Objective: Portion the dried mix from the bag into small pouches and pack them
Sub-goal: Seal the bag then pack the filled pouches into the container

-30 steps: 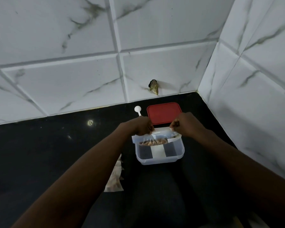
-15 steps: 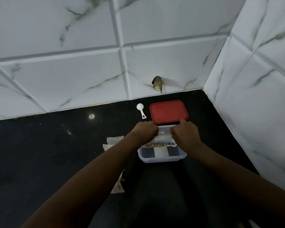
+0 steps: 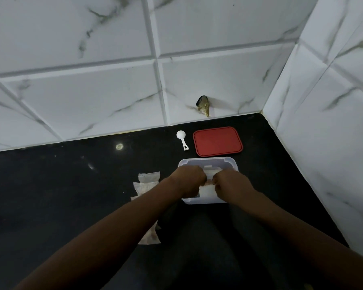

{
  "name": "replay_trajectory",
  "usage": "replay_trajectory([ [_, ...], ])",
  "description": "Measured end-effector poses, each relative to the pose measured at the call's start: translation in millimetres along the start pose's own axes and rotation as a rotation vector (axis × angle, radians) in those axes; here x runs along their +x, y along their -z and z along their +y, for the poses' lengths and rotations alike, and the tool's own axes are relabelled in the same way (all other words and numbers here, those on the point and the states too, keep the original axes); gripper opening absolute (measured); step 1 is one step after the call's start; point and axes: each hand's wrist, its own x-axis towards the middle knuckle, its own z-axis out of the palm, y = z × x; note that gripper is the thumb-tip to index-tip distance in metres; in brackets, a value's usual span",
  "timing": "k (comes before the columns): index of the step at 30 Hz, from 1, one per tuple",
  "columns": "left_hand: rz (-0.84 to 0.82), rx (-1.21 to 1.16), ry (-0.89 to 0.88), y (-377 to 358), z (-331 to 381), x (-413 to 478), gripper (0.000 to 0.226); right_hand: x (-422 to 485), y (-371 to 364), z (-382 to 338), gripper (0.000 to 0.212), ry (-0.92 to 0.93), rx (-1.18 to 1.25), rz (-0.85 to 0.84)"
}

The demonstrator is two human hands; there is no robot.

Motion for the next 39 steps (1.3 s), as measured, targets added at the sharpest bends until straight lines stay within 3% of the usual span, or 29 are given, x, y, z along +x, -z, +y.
replay_trajectory([
  [5,-0.058,0.001,0.077,-9.6,0.6,4.2,0.036,4.9,-3.0,0.5,0.027,-0.09,-0.014,-0.058],
  [10,-0.127,0.078,0.058,-17.7,-5.7,7.5,0.059,14.2,-6.4,-7.5,0.041,-0.158,0.003,-0.213],
  [17,-0.177,0.109,0.039,-11.7,-6.4,6.8,0.059,22.8,-4.7,-5.9,0.047,-0.123,0.088,-0.336],
  [24,0.02,-0.044,0.011,-4.2,-6.5,-20.9,0.04,6.8,-8.0,-1.2,0.029,-0.122,0.191,-0.094],
  [31,0.306,-0.409,0.103,7.5,-26.2,-69.2,0.028,-13.7,13.8,-21.5,0.024,-0.024,0.51,0.155],
  [36,0.271,-0.537,0.233,-1.2,-56.9,-114.2,0.016,-24.1,15.9,-73.4,0.018,0.098,0.603,0.17],
  [39,0.209,-0.501,0.3,-17.4,-75.0,-137.8,0.018,-30.2,6.9,-108.6,0.024,0.165,0.59,0.07],
])
